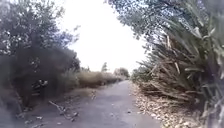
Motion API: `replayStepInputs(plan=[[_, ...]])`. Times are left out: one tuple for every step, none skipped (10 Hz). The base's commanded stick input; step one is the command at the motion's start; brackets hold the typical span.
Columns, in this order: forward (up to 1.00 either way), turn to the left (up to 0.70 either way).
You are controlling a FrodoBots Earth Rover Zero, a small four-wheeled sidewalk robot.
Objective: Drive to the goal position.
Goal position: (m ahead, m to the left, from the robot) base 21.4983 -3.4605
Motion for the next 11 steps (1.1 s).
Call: replayStepInputs(plan=[[0.85, 0.06], [0.85, 0.01], [0.85, 0.00], [0.85, 0.00], [0.85, 0.00], [0.85, 0.00], [0.85, 0.00], [0.85, 0.00], [0.85, 0.00], [0.85, 0.00], [0.85, 0.00]])
